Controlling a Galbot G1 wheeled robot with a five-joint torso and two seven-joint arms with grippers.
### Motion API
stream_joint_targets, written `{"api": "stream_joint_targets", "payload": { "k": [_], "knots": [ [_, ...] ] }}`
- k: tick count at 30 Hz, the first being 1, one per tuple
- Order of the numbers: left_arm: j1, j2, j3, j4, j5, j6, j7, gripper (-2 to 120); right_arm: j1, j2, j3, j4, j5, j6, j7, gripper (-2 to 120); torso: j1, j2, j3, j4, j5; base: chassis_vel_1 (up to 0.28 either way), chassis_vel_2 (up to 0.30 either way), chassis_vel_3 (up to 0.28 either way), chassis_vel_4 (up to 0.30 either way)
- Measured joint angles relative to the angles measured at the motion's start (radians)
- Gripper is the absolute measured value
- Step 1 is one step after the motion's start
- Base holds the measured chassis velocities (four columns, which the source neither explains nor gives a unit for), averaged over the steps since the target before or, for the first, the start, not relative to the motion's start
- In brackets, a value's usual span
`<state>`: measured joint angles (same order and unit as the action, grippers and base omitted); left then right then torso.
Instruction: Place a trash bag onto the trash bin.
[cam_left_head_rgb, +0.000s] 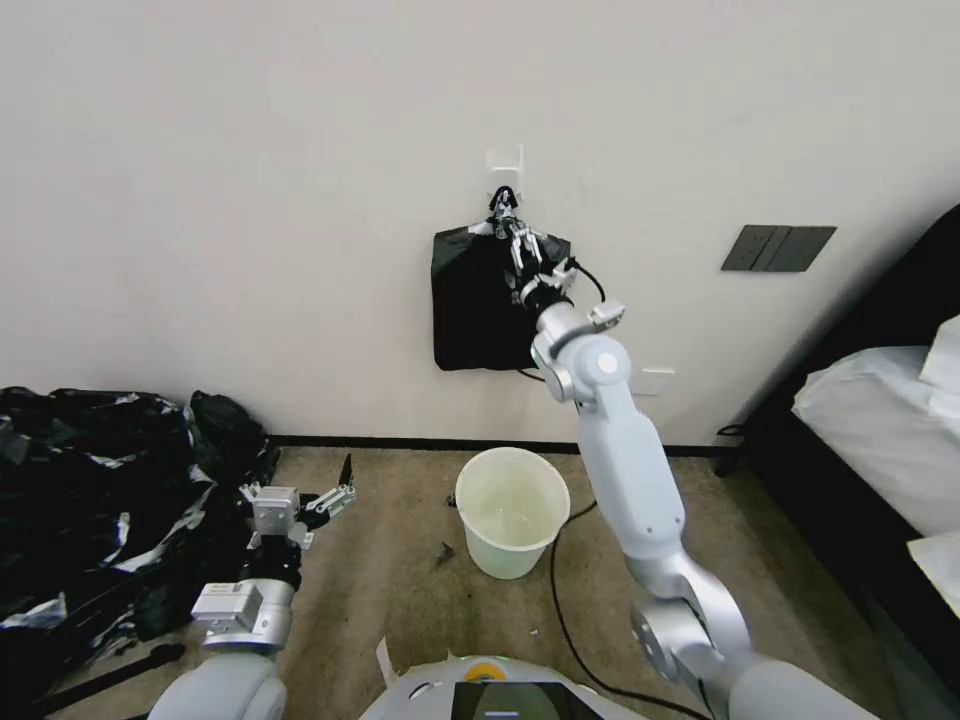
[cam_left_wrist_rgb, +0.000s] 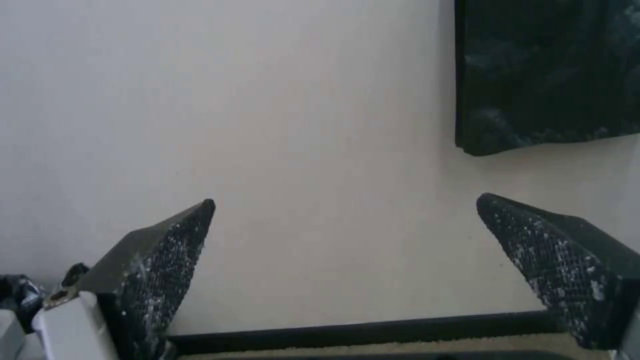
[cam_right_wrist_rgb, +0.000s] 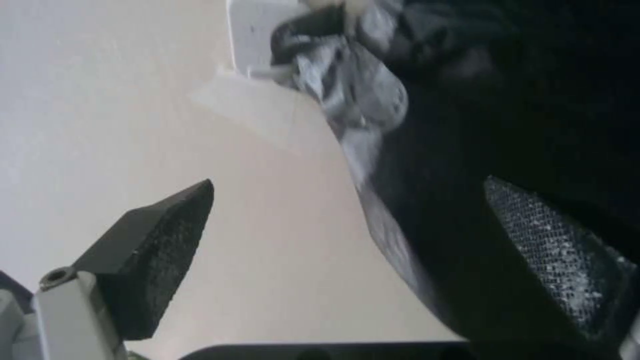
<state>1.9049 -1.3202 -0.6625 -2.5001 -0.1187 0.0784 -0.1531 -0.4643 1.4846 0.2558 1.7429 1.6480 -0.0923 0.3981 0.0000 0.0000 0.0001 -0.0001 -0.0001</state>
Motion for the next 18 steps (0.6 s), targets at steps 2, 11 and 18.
{"api": "stream_joint_targets", "payload": {
  "k": [2,11,18],
  "knots": [
    [0.002,-0.004,0.003,0.0,0.001,-0.005,0.001,100,0.028,0.028,0.014,-0.047,-0.031,0.0,-0.012,99,0.0,0.0,0.0,0.0,-0.0001,0.0,0.0,0.0,0.0],
    [0.006,-0.006,-0.002,0.0,0.0,-0.021,0.004,100,0.078,0.088,0.039,-0.157,-0.082,-0.002,-0.03,93,0.0,0.0,0.0,0.0001,0.0,0.0,0.0,0.0,0.0],
    [0.006,-0.005,-0.001,0.0,0.0,-0.022,0.019,100,0.085,0.103,0.042,-0.172,-0.126,0.0,-0.047,71,0.0,0.0,0.0,0.0001,0.0,0.0,0.0,0.0,0.0]
  ]
}}
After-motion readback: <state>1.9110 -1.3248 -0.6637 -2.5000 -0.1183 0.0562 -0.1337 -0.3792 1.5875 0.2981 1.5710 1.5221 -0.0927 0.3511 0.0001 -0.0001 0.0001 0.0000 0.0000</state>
